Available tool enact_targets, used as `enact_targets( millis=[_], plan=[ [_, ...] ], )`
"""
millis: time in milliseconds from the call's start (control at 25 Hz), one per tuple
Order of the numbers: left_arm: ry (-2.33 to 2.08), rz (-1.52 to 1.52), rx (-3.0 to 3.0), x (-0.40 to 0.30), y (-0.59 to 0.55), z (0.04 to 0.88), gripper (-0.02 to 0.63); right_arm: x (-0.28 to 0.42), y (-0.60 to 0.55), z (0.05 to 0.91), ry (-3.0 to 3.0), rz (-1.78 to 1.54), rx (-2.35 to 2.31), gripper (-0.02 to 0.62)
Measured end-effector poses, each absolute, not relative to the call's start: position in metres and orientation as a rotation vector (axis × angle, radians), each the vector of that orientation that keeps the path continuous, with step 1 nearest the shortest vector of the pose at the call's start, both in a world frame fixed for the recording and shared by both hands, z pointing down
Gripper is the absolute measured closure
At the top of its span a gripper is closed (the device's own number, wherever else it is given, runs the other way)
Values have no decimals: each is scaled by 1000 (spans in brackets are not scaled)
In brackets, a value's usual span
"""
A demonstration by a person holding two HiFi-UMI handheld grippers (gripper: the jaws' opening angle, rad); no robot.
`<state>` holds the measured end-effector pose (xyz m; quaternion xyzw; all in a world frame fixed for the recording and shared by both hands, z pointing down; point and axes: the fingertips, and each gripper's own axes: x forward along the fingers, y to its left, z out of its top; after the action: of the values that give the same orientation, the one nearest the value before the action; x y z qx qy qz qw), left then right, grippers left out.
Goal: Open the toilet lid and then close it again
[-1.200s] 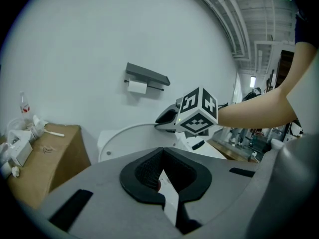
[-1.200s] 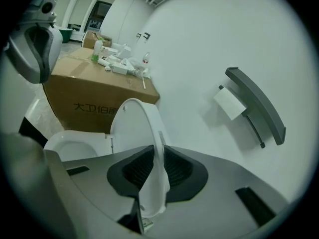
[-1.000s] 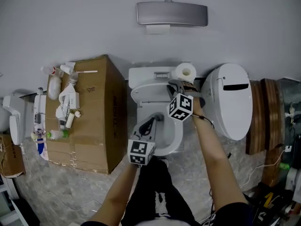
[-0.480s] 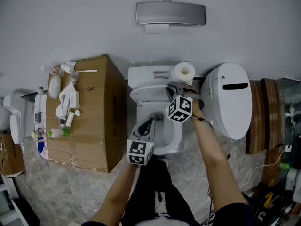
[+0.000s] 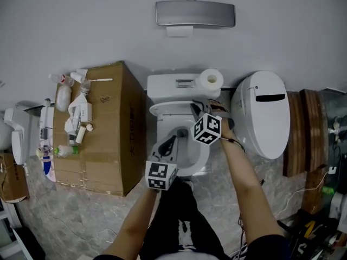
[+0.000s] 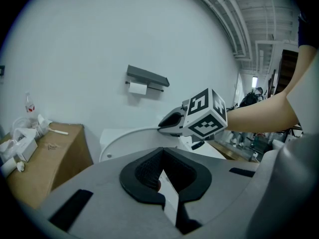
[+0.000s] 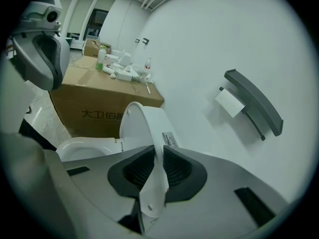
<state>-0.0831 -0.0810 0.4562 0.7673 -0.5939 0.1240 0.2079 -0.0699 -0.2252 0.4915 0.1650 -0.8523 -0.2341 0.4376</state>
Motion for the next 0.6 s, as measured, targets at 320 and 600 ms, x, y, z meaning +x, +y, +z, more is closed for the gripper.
enact_targets(
  millis=[320, 600],
  plan=[
    [-1652, 345, 2126, -83, -70, 460, 601, -68, -215, 493, -2125, -579, 428, 543],
    [-1654, 336, 2116, -82, -64, 463, 600, -64, -203, 493, -2135, -580, 434, 543]
  ],
)
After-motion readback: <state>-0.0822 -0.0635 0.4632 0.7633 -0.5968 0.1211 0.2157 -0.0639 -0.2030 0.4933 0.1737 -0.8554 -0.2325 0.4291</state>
